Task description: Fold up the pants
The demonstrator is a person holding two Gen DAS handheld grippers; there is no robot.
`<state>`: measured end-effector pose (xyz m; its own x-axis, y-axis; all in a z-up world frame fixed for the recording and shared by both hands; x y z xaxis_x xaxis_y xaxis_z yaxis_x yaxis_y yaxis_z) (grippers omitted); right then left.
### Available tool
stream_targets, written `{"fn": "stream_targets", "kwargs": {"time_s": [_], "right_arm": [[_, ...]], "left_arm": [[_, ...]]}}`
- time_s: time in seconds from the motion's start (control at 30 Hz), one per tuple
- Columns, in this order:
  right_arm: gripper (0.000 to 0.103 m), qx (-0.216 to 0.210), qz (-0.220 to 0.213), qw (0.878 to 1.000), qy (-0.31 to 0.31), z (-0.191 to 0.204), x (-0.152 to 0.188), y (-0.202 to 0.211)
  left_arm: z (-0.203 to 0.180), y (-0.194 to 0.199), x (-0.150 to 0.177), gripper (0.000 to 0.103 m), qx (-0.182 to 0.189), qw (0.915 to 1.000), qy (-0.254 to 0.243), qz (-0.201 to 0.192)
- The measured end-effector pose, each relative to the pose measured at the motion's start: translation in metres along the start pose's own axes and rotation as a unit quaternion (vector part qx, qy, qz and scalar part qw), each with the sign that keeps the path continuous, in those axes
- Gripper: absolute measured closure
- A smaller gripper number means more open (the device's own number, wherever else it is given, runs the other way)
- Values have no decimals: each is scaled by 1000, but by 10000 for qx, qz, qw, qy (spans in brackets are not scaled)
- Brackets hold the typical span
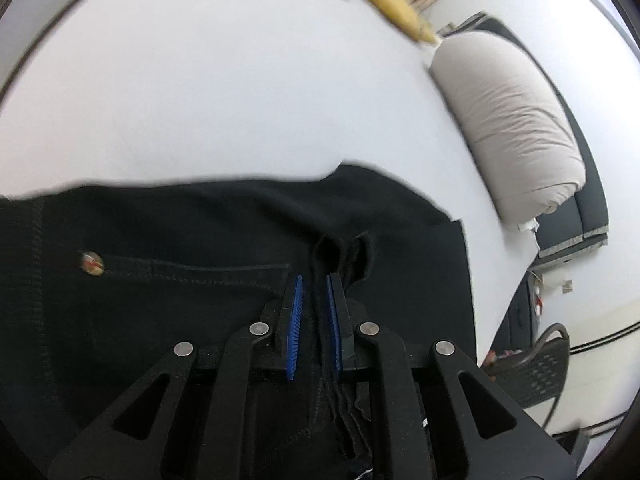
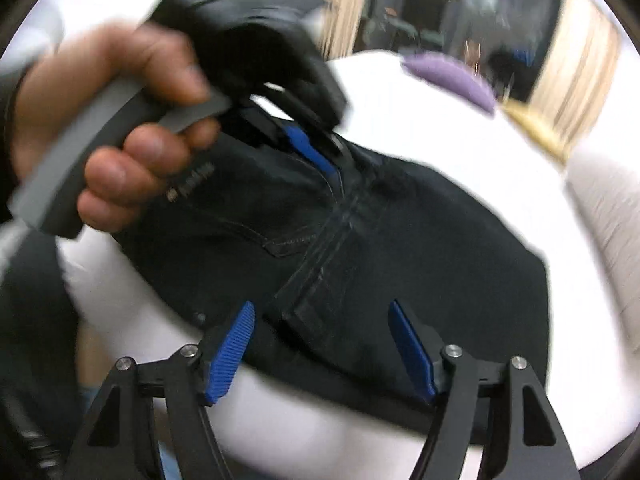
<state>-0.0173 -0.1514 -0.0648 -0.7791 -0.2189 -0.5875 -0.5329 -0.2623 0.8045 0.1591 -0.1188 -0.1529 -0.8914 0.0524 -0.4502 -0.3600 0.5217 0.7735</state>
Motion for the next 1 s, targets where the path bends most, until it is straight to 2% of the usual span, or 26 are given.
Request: {"fn": "stream_targets", "kwargs": {"time_s": [0.03,0.1,0.13,0.23,0.33,0.4,0.47,0.5,0.57,0.6,0.63,0.67,0.77,0.8,0.87,0.9,1.0], "right_arm": [[56,-335,105,9986,-389,-16,-2,5],[71,-854,270,9893,-1149,-51,-10,9],[75,-1120,270,9786,-1704,-82,-16,11],[78,-1730,237,9495,-2606,-146,-31,11],[78,-2172,250,9225,-3181,-207,-47,-4],[78,-2323,238,9071,-3502,-242,-60,-22],[78,-2502,289,8933,-3723,-263,-71,-41],[78,-2626,323,8863,-3802,-270,-76,-53],[78,-2524,448,8847,-3894,-282,-78,-77],[86,-2528,595,8792,-3994,-287,-75,-91],[99,-2534,695,8741,-4085,-290,-71,-99],[102,-2512,728,8712,-4154,-297,-68,-106],[102,-2610,683,8687,-4154,-294,-53,-97],[102,-2613,718,8701,-4117,-281,-43,-94],[100,-2642,791,8718,-4049,-261,-17,-79],[99,-2656,832,8709,-4051,-255,-3,-71],[98,-2738,921,8658,-4086,-235,38,-46]], "left_arm": [[-10,5,-1,91,-80,9996,-234,-95],[-36,5,0,91,-117,9974,-686,-174],[-53,-1,4,91,-167,9950,-974,-148],[-67,-25,21,91,-492,9869,-1525,187],[-65,-56,45,92,-663,9840,-1545,585],[-69,-62,51,92,-632,9834,-1639,445],[-74,-63,53,92,-703,9805,-1771,473],[-76,-65,53,92,-744,9797,-1791,509],[-78,-68,54,92,-792,9788,-1813,531],[-80,-70,55,92,-824,9780,-1840,533],[-80,-70,55,92,-842,9775,-1860,532],[-81,-71,56,92,-860,9770,-1880,529],[-84,-75,55,92,-867,9772,-1864,525],[-86,-76,55,92,-869,9773,-1861,518],[-71,-63,58,92,-856,9774,-1863,504],[-72,-63,59,92,-848,9777,-1856,498],[-40,-53,55,92,-806,9788,-1818,484]]}}
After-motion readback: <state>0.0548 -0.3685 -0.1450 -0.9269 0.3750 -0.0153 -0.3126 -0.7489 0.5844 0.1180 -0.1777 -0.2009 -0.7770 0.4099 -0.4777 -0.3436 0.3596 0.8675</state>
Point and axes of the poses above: each gripper's, at about its wrist camera, not at the fingertips, and y roughly against the way its jaws point, z to its left, x to its underside, the point moved 7 cm from there along -y, roughly the way its jaws point, and after that the axes turned 12 degrees about -y, right-handed, at the moved point
